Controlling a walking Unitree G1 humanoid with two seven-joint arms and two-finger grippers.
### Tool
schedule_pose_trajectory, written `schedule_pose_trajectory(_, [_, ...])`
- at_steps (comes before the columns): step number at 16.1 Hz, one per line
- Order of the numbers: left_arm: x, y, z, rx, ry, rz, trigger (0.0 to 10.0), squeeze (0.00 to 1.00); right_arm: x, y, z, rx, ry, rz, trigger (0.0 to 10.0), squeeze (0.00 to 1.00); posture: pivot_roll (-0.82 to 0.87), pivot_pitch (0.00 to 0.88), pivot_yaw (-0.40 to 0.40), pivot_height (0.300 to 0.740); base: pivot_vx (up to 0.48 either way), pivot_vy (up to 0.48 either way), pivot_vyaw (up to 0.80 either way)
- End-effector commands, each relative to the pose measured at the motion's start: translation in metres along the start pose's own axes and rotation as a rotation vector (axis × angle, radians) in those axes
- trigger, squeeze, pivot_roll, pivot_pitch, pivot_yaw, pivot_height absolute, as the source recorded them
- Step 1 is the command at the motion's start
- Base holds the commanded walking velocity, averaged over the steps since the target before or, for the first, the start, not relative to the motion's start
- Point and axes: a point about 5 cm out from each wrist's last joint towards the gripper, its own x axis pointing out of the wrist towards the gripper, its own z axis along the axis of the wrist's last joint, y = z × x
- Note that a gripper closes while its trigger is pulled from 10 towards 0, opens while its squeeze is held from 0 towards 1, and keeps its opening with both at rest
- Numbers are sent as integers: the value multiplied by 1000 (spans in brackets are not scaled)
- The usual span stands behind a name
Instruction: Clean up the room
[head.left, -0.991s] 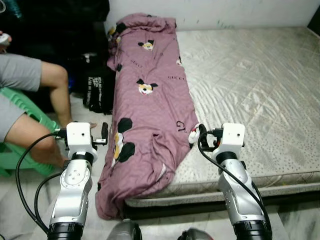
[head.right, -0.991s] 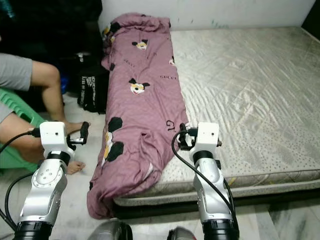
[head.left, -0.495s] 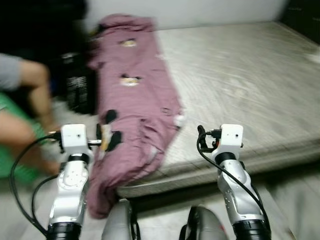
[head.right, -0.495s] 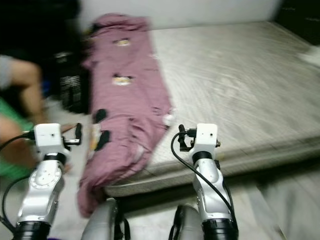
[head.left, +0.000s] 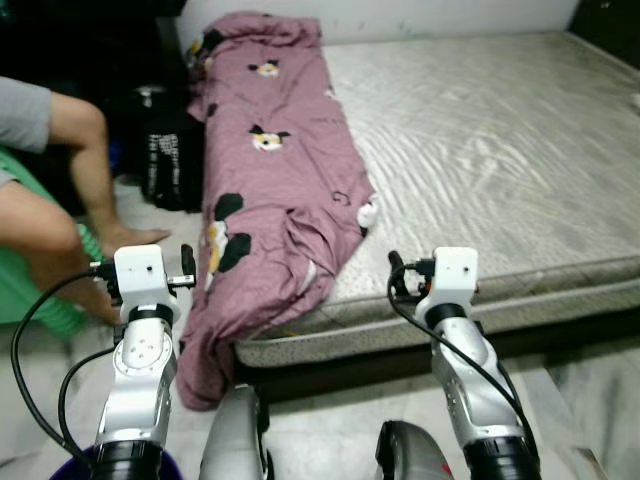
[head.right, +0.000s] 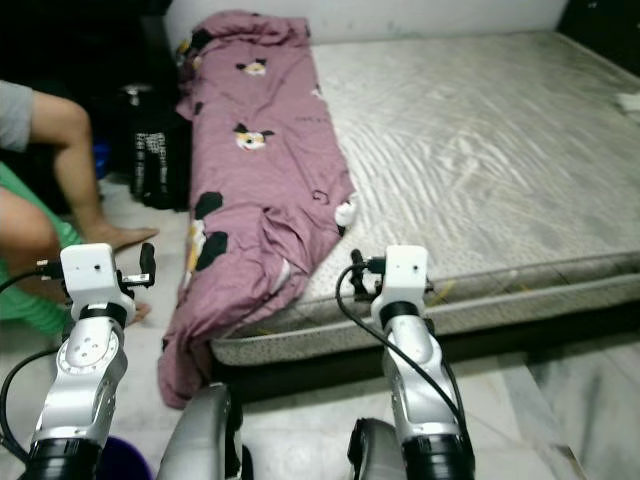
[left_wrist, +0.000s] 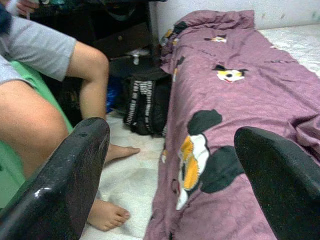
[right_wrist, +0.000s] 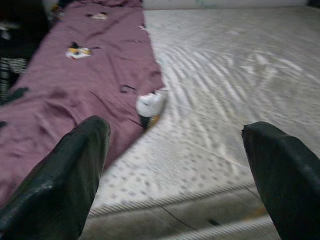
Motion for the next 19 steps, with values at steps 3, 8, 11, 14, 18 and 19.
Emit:
schedule_pose_trajectory(3, [1,3,-1,2,11,17,10000,0,1,1,2,4,-9,4,10000,0,21,75,17,536,0,0,0])
schedule_pose_trajectory(8, [1,2,0,-8,11,-3,10000,0,1,1,2,11,-7,7,10000,0,22,78,19,511,0,0,0])
schedule_pose_trajectory(11, [0,2,0,-12,14,-16,10000,0,0,2,1,12,-6,7,10000,0,22,85,21,511,0,0,0])
schedule_pose_trajectory(14, [0,0,1,-21,9,-34,10000,0,0,4,3,-2,-14,32,10000,0,21,86,20,511,0,0,519])
schedule_pose_trajectory(18, [0,-1,2,-29,6,-52,10000,0,0,3,2,10,-10,26,10000,0,21,86,20,511,139,0,0])
schedule_pose_trajectory(19, [0,-1,1,-30,7,-55,10000,0,0,3,1,11,-9,27,10000,0,20,90,21,511,300,0,0])
